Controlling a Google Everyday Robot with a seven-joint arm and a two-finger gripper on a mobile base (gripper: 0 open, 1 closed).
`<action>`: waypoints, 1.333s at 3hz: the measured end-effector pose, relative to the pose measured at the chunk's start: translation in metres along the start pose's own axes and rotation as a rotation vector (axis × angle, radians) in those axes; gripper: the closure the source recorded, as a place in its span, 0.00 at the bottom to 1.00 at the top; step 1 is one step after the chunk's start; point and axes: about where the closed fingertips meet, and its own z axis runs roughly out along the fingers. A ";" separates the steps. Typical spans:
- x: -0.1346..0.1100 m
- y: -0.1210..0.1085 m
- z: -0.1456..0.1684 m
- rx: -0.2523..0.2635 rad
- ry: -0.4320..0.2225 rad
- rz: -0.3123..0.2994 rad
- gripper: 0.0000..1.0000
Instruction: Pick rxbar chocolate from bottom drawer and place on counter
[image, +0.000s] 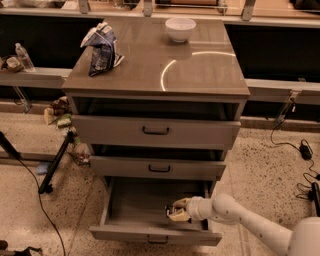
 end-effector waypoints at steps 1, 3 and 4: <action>-0.036 -0.001 -0.064 0.028 -0.002 -0.020 1.00; -0.142 -0.061 -0.173 0.051 -0.103 -0.122 1.00; -0.145 -0.062 -0.179 0.059 -0.109 -0.126 1.00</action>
Offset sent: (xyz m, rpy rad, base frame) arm 0.0386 -0.0904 0.2641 0.0183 -0.1539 0.0736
